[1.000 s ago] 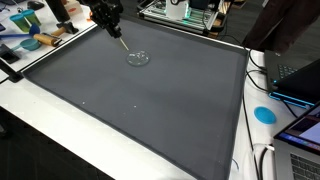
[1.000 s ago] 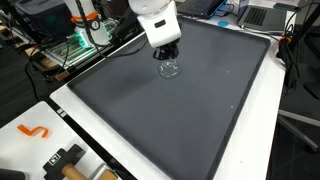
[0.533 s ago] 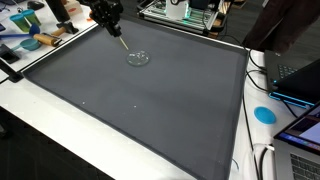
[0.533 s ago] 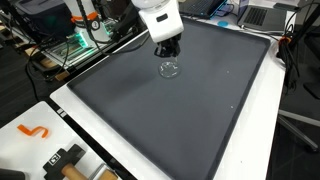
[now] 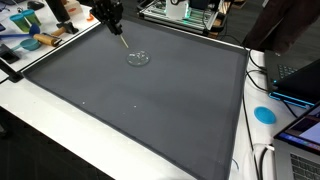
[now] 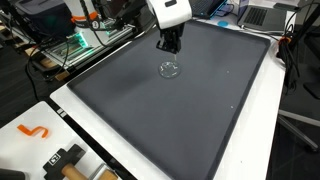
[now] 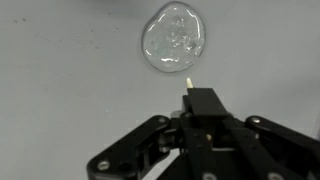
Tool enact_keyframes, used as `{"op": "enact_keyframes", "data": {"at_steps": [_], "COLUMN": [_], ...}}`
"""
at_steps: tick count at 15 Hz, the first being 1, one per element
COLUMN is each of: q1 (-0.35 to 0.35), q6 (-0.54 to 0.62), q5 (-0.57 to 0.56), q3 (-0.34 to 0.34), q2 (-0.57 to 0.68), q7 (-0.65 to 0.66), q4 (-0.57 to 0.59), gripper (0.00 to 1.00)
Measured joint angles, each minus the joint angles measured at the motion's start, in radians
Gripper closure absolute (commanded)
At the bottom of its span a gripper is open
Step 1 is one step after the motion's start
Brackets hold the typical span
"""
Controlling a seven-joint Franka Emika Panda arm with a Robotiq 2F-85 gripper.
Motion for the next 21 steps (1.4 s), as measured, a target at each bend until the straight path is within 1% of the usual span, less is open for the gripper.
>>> {"op": "enact_keyframes", "data": {"at_steps": [11,17,18,21], "q1": [0.113,0.147,0.151,0.158], "q6": [-0.013,-0.061,-0.067,-0.076], "q5": [-0.278,-0.348,-0.356,-0.369], "q3": [0.004,0.011,0.012,0.012], "q2": [-0.079,-0.118,-0.123,-0.130], "q7": [0.275,0.366,0.379,0.399], "q4": [0.001,0.003,0.004,0.006], "gripper": [0.97,0.97,0.87,0.87]}}
